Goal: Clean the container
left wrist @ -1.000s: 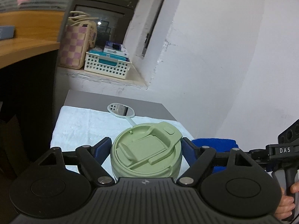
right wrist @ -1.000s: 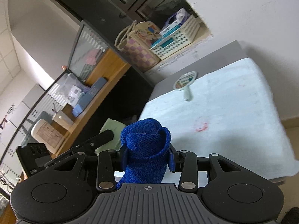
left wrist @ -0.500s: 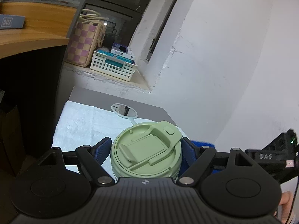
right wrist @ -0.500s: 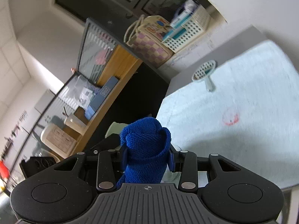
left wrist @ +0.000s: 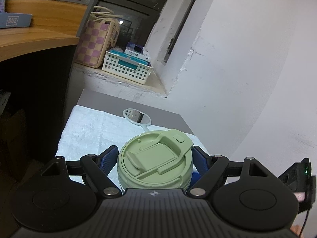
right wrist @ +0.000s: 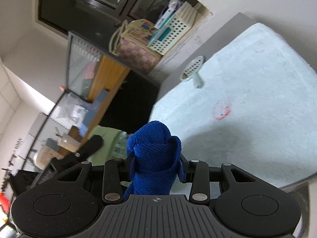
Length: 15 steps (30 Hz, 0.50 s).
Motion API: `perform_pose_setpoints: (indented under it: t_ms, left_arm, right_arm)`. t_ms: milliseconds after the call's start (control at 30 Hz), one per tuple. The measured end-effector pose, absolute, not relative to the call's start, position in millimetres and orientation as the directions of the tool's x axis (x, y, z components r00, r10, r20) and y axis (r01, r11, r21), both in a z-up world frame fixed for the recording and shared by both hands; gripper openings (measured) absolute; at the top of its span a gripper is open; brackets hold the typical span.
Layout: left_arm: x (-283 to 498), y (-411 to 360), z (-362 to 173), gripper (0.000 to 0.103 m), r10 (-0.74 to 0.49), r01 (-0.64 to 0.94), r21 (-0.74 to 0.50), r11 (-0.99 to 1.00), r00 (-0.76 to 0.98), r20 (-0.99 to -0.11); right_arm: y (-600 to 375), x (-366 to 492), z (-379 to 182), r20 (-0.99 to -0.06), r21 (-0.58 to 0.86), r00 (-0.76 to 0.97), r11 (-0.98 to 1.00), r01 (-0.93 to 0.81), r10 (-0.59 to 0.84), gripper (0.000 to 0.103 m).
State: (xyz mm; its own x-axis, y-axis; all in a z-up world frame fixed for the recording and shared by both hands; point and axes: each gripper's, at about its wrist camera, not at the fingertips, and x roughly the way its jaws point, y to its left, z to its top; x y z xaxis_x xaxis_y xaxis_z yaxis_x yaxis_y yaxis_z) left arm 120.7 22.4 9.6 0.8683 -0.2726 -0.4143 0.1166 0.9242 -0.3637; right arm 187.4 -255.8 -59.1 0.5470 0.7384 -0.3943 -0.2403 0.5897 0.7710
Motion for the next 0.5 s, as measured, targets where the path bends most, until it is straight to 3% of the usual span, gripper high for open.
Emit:
perform_pose_setpoints:
  t_ms: [100,500]
  left_arm:
    - [125.0,18.3,12.5,0.085,-0.261,0.104,-0.354,0.929,0.864,-0.43]
    - [148.1,-3.6,19.9,0.085,-0.216,0.086,-0.282,0.956,0.854,-0.474]
  right_arm:
    - [-252.4,184.9,-58.7,-0.456,0.715,0.561,0.66,-0.232,0.691,0.04]
    - [-244.9,167.7,-43.4,-0.395,0.72,0.58,0.632,-0.286,0.712,0.04]
